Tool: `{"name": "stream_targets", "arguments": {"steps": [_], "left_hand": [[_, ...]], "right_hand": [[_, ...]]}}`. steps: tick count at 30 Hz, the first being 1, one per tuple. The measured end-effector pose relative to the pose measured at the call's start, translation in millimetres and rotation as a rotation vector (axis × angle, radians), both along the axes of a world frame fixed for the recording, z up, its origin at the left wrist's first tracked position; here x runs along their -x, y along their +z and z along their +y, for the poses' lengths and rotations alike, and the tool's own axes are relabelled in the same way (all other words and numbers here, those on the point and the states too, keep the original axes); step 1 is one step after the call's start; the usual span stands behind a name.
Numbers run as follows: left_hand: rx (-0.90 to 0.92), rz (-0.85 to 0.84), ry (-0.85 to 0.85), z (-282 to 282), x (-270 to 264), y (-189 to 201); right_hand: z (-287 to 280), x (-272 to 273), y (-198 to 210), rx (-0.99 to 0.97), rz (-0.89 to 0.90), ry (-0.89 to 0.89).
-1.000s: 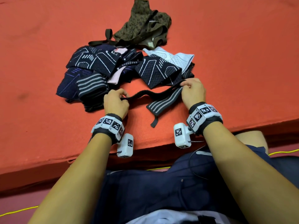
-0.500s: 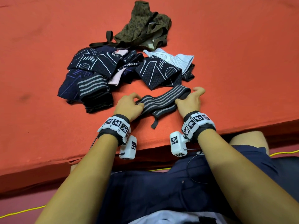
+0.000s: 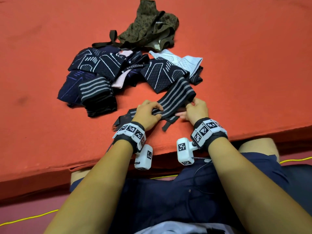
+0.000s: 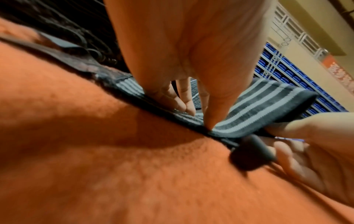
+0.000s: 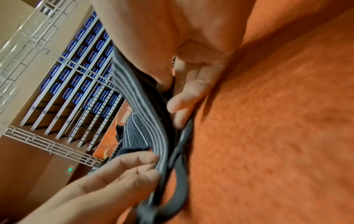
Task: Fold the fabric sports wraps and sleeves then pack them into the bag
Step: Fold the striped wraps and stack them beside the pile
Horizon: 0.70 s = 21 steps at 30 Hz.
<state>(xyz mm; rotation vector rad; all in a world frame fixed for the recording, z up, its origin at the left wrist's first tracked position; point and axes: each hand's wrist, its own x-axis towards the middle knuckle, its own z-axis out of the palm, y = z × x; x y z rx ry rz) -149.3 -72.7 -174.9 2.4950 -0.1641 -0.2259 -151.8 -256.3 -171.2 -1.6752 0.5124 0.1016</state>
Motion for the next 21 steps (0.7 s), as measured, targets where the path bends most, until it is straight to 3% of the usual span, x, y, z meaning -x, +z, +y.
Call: {"name": "stream_targets", "arguments": {"steps": [4, 11, 17, 21], "left_hand": [[0.04, 0.018, 0.023, 1, -1, -2], [0.05, 0.045, 0.023, -10, 7, 2], [-0.055, 0.056, 0.002, -14, 10, 3], [0.066, 0.126, 0.075, -11, 7, 5]], "right_hand": [[-20, -11, 5, 0.168, -0.174, -0.152], [-35, -20, 30, 0.213, -0.355, -0.165], [-3, -5, 3, 0.422, -0.311, 0.219], [2, 4, -8, 0.415, -0.213, 0.241]]}}
